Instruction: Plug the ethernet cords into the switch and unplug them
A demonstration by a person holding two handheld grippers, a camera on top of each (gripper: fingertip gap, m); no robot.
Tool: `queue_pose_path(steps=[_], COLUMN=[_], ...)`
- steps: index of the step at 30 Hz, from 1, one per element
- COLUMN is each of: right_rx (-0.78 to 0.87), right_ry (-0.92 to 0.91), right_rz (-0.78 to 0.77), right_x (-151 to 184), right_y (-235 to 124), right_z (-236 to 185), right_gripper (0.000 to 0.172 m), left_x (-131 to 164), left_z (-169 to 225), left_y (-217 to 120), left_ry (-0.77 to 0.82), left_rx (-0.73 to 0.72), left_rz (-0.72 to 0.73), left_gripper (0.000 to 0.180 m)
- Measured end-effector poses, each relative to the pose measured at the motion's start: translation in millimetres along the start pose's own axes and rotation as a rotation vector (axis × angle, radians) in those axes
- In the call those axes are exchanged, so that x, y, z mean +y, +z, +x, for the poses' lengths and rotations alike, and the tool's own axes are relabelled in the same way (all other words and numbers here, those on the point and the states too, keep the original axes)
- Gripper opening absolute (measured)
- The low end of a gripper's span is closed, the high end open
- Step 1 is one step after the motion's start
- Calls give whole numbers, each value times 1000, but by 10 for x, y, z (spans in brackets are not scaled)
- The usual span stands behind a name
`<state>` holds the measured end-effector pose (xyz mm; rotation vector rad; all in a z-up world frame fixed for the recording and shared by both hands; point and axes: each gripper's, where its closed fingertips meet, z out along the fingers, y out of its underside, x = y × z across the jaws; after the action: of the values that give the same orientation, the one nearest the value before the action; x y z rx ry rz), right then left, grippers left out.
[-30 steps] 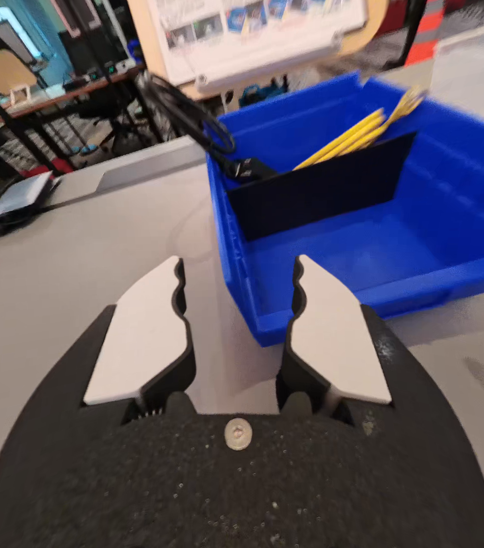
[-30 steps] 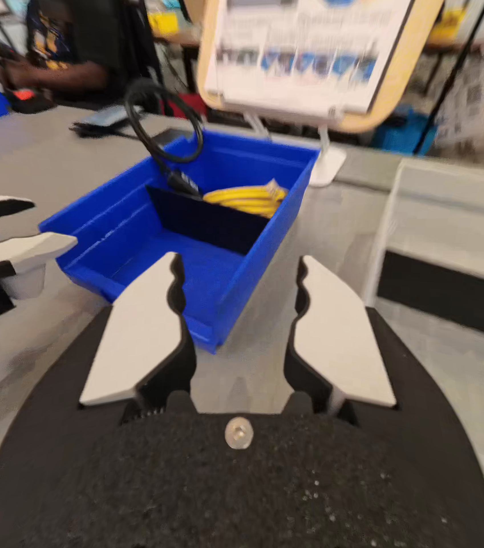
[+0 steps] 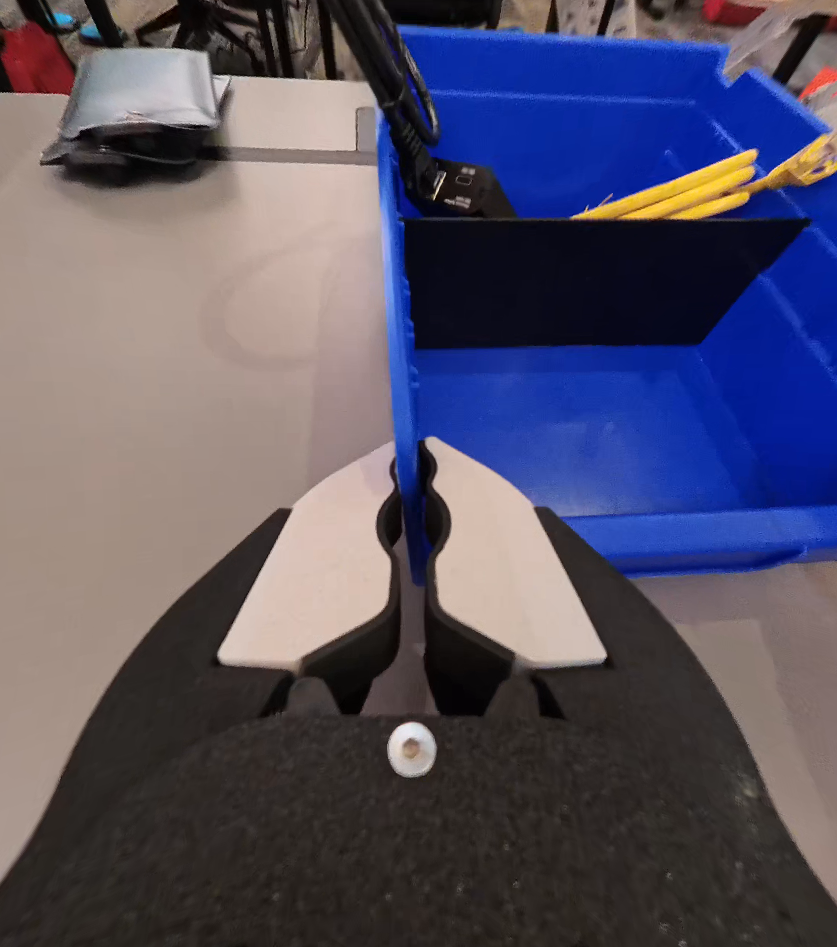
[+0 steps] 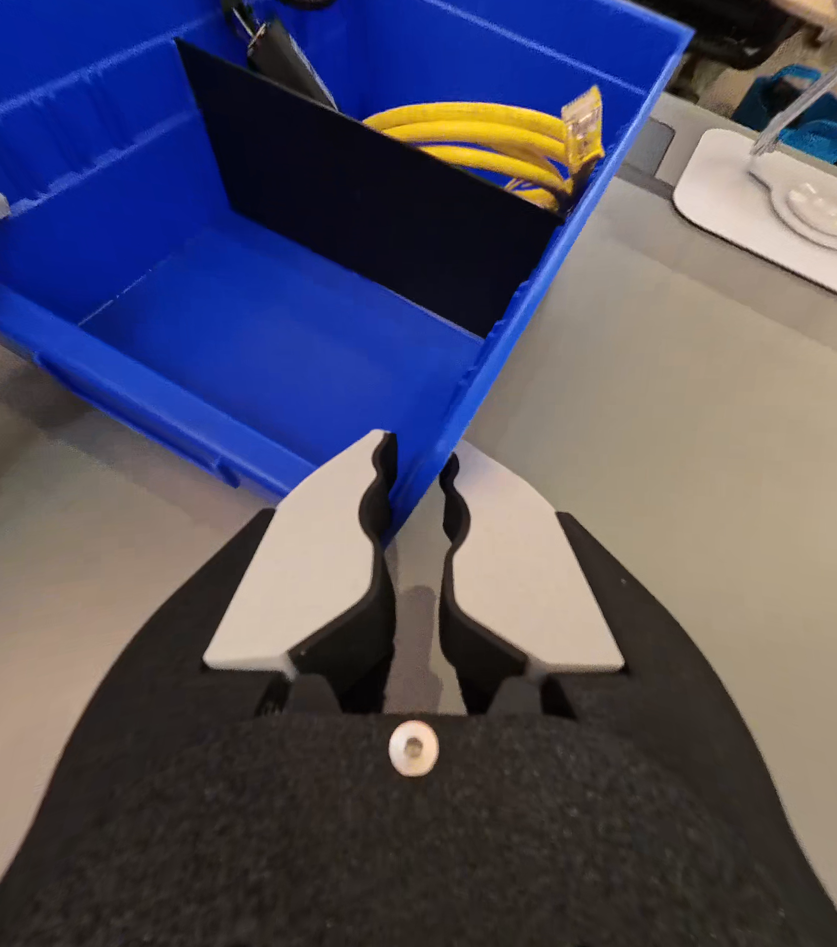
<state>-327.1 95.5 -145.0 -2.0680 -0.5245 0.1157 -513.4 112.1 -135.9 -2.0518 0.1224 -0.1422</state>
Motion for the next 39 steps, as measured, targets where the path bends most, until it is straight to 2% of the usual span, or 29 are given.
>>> queue_pose_path(steps=[5,8,11,14,17,21,25,27,28,30,33,35,37,39], right_rx=[-55,-109,-133,-164,-142,-63,51,144,157,154,113,65,122,154], right_ry=[-23,-115,-172,-214,-205,-94,-62,-10,33,163,311,398,419,425], right_rz=[-20,-39,31,122,202,260,296,310,312,324,367,376,435,429], right_x=[3,21,-54,-129,-107,85,407,581,705,1025,1493,1483,1467,1526], right_y=[4,-30,-214,-567,-976,-1530,-2083,-2298,-2357,-2387,-2402,-2503,-2630,-2634], right_z=[-2,7,114,300,738,1628,2581,3038,3195,3418,3581,3695,3888,3985], right_gripper=[18,20,28,34,38,43,43,43,43,40,42,42,40,39], left_x=[17,22,12,-51,-162,-452,-572,-528,-483,-352,-64,12,22,28], left_z=[7,102,166,145,102,37,521,836,1003,1310,1595,1709,1683,1672], left_y=[-4,-29,-57,-121,-232,-531,-727,-806,-849,-880,-739,-669,-643,-646], left_ry=[-7,-42,-69,-75,-77,-6,67,30,2,-33,34,89,132,112], left_rx=[-8,46,68,55,25,-72,92,180,220,276,273,292,258,272], left_rz=[-32,-33,-36,-2,38,155,241,243,245,260,233,193,197,190], left_gripper=[2,16,22,28,35,35,42,52,49,42,42,48,46,45])
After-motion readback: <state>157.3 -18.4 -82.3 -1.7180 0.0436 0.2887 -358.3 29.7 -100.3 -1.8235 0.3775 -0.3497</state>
